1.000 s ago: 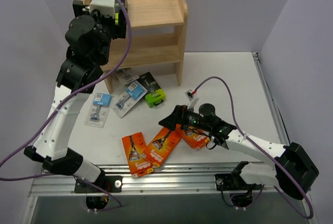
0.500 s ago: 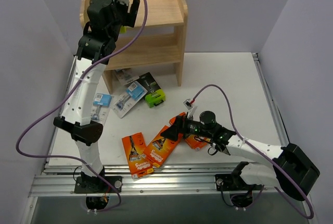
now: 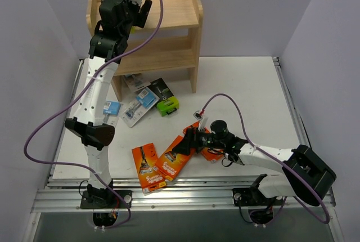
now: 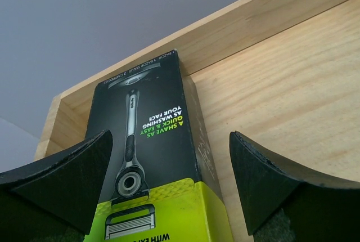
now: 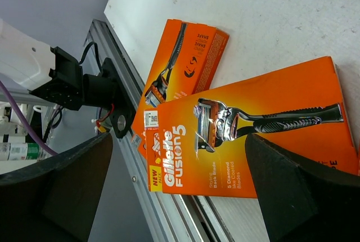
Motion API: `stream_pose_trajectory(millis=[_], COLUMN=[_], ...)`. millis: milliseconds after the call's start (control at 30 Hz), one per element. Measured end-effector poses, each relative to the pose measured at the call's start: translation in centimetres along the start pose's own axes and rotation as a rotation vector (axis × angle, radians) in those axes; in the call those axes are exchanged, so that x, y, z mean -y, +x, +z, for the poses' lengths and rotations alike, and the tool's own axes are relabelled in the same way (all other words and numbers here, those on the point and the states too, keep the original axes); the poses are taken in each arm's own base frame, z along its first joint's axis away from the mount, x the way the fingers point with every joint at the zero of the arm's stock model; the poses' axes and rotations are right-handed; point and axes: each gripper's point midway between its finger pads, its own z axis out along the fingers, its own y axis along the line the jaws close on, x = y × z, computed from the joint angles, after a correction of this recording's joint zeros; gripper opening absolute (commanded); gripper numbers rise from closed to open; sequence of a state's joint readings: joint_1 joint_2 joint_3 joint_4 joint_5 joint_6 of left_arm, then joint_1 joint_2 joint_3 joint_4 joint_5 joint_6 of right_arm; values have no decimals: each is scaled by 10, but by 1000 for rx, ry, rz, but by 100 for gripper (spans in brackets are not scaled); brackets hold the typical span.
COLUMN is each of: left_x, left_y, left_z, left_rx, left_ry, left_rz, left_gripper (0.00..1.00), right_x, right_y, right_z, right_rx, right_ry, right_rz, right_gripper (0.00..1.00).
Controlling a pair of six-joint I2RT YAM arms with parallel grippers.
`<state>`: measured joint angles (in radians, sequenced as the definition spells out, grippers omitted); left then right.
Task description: Place and organize the shaving razors onto the shelf
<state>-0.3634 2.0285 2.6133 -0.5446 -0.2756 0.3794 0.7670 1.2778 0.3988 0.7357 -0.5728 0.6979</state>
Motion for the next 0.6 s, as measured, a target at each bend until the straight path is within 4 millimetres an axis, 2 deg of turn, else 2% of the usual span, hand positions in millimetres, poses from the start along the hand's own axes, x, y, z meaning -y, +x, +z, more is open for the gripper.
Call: stream_pose_trajectory(millis=[267, 467, 600], left_x=[-10, -10, -19], left_y=[11, 8, 10], left_z=[20, 26, 28], left_rx=[3, 16, 7], left_ry=[-55, -99, -164], left_rz=[63, 135, 172], left_gripper=[94, 96, 98], right_x=[2, 11, 16], right_y=[5, 14, 18], right_z=[2, 7, 12], right_rx=[-23, -60, -78], right_ry=[-8, 13, 20], right_rz=[3, 20, 34], right_gripper=[100, 100, 100])
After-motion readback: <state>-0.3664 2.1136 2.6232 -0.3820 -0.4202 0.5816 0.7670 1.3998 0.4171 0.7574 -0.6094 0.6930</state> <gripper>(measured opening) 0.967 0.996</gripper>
